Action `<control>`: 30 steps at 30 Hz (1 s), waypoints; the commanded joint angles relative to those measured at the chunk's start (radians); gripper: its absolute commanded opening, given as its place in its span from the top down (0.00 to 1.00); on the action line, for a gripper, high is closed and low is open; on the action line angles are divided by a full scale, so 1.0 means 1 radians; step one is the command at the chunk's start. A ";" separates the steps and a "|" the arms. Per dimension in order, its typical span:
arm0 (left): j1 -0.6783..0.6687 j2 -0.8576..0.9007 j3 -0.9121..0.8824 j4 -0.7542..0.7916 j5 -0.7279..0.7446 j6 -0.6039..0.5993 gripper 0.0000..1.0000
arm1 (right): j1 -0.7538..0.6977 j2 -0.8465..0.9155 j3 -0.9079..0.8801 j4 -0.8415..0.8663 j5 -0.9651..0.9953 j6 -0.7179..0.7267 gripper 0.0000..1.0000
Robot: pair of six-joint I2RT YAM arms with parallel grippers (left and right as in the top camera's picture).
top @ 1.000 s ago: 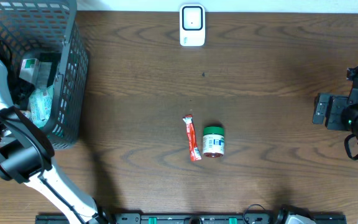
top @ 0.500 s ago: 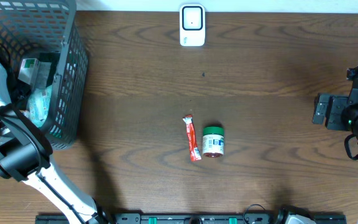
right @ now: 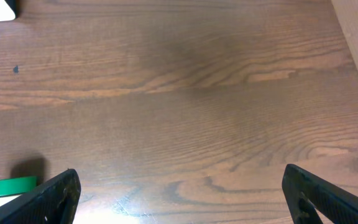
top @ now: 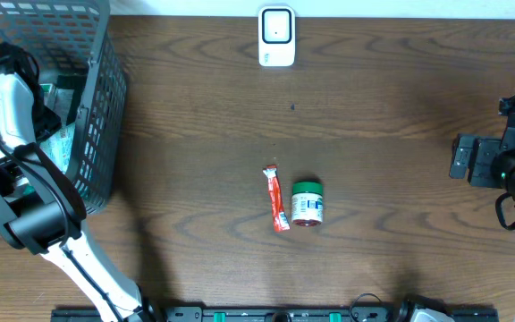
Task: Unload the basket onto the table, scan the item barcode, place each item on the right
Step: 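Reach into the basket and grasp the orange tissue pack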
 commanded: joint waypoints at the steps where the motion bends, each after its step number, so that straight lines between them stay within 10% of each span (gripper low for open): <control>1: 0.006 0.003 -0.004 0.009 -0.042 0.026 0.40 | -0.007 0.000 0.011 -0.001 -0.001 0.011 0.01; 12: 0.018 0.010 -0.183 0.177 -0.036 0.051 0.47 | -0.007 0.000 0.011 -0.001 -0.001 0.010 0.01; 16: 0.018 0.003 -0.189 0.188 -0.035 0.051 0.79 | -0.007 0.000 0.011 -0.001 -0.001 0.010 0.01; 19: 0.018 -0.029 -0.172 0.177 -0.035 0.051 0.85 | -0.007 0.000 0.011 -0.001 -0.001 0.011 0.01; 30: 0.018 -0.053 -0.185 0.082 -0.035 0.050 0.59 | -0.007 0.000 0.011 -0.001 -0.001 0.011 0.01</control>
